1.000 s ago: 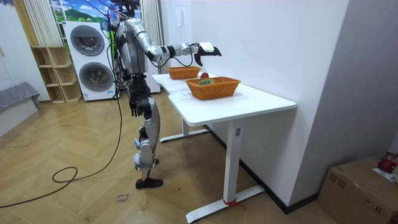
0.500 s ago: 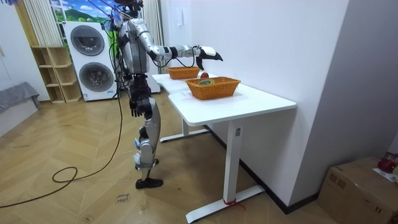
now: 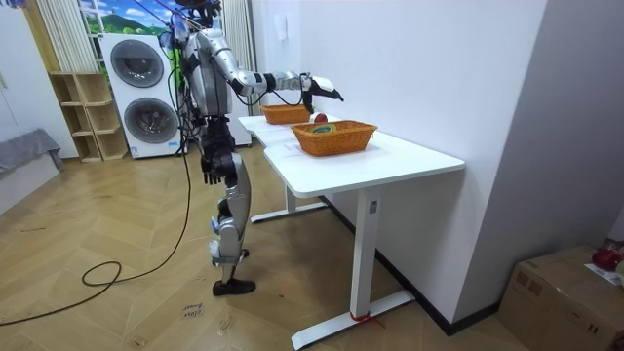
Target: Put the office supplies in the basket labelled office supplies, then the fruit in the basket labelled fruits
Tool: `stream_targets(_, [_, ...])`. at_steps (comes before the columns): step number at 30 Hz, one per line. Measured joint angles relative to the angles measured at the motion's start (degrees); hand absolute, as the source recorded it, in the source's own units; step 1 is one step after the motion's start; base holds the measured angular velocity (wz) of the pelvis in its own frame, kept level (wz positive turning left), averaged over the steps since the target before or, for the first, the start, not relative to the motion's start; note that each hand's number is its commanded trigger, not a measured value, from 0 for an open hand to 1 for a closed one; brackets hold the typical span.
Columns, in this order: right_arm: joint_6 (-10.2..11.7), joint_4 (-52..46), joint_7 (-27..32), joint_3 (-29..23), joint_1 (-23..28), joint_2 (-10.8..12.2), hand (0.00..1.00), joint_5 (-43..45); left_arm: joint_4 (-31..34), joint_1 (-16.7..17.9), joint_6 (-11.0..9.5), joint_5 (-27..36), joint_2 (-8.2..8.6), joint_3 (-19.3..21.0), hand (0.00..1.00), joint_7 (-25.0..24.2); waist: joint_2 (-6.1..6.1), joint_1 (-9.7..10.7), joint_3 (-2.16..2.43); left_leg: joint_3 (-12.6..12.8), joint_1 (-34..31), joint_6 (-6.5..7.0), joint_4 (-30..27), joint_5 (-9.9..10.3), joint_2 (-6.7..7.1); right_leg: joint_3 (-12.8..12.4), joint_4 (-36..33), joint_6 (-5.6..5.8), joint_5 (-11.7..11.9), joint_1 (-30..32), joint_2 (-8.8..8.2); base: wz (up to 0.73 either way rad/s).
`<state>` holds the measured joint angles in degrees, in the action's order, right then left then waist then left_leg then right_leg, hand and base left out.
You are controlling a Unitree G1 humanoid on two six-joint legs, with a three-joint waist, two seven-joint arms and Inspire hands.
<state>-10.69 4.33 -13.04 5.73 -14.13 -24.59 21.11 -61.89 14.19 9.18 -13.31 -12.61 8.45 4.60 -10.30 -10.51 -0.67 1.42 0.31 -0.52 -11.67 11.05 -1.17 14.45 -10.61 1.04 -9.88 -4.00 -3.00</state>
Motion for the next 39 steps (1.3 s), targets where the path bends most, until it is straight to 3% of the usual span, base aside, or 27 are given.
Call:
stream_targets(18, [-0.69,4.14,-5.58,2.49,-0.51,0.00,0.00,5.56,0.03,-0.33,-0.46,-0.19,-0.42,-0.69,0.00,0.02,-0.33,-0.95,-0.14,-0.72,-0.74,0.00,-0.12,0.00,0.01,0.69,0.15,-0.07,0.04,0.31,0.02,0.01])
stream_targets(26, [-0.69,4.70,-5.95,2.80,-0.50,0.00,0.00,6.72,0.02,-0.77,-0.48,-0.27,-1.57,-1.55,0.00,0.39,-0.16,-0.94,-0.21,-1.27,-0.80,-0.01,-0.10,-0.01,0.05,1.38,0.20,-0.07,0.04,0.14,0.01,0.02])
stream_targets(39, [-1.07,8.56,-5.91,4.75,-0.52,-0.10,0.00,9.28,0.00,-0.61,-0.41,-0.20,-1.64,-1.89,0.00,1.47,-0.39,-1.42,-0.03,-1.66,-1.06,-0.02,-0.12,-0.02,0.11,1.56,0.17,-0.07,0.04,0.13,0.02,0.01])
